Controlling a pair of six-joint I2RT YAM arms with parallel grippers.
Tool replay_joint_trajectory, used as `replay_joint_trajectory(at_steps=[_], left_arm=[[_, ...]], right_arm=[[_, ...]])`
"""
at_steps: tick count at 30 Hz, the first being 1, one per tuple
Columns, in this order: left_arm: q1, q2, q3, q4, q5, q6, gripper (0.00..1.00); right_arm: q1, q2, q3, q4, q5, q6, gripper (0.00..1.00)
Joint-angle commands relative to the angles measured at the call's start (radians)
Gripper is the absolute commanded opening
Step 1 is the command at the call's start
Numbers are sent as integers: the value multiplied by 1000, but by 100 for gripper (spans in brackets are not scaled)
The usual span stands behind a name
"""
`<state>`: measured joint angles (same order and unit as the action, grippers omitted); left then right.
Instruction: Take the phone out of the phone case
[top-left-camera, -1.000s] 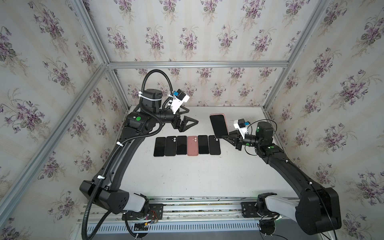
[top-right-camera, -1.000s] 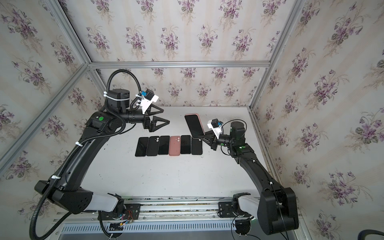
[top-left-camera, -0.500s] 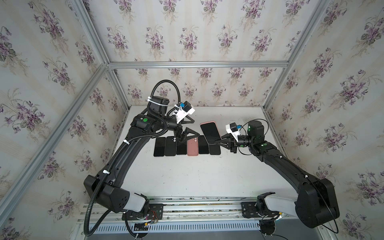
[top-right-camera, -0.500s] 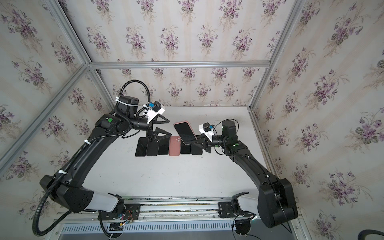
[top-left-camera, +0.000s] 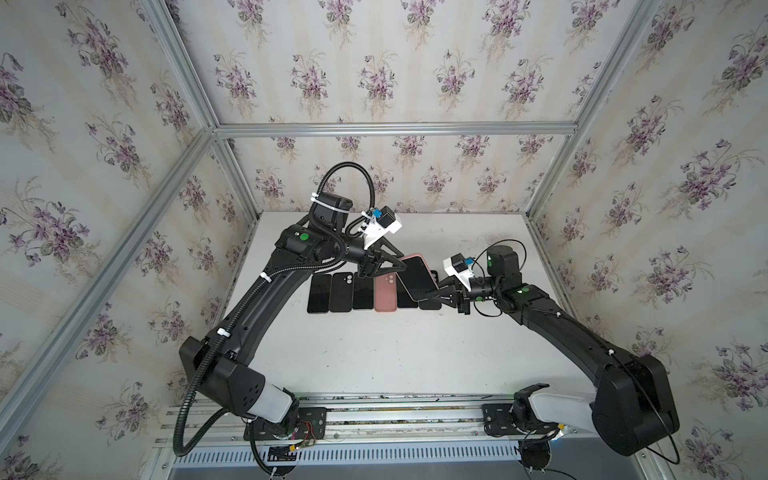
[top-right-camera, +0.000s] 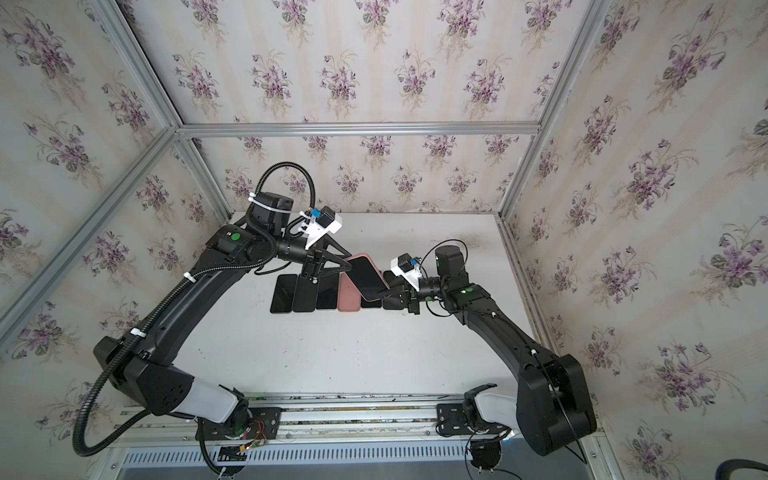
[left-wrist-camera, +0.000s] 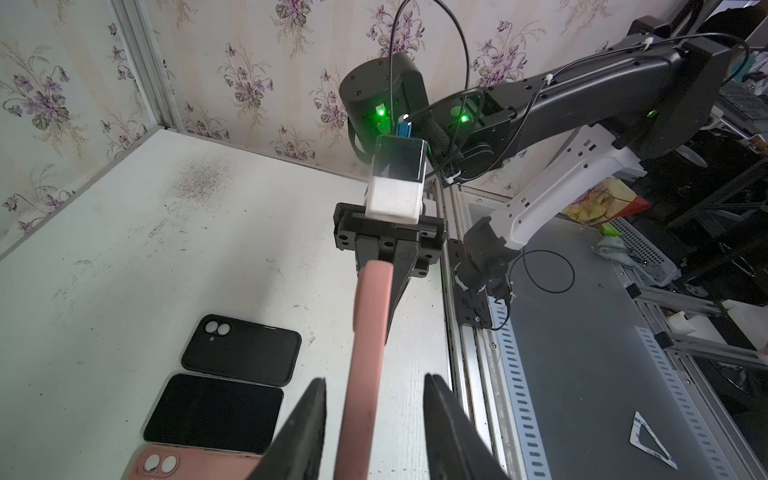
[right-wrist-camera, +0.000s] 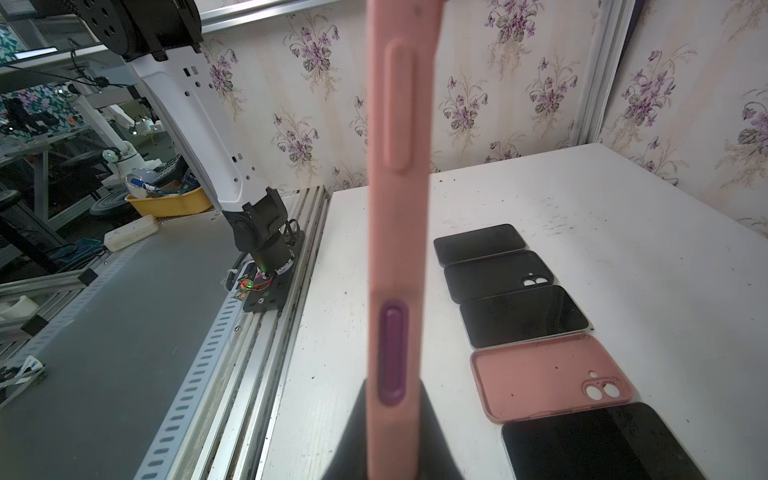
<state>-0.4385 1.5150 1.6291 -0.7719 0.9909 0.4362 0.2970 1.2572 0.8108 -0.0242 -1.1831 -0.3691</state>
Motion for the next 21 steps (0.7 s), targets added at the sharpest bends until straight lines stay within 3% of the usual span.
replay_joint_trajectory(at_steps=[1,10,14,21], left_arm=[[0,5,-8,-15,30,29,34],[0,17,-23,-53,24,55,17],[1,26,-3,-53,45,47,9],[10,100,153,-50,104,-100,4]], right_arm=[[1,-6,20,8,-9,-18,0],[2,-2,26,0,-3,-13,0],[2,-8,16,59,24,60,0],[2,-62,-67,345,184,349,54]])
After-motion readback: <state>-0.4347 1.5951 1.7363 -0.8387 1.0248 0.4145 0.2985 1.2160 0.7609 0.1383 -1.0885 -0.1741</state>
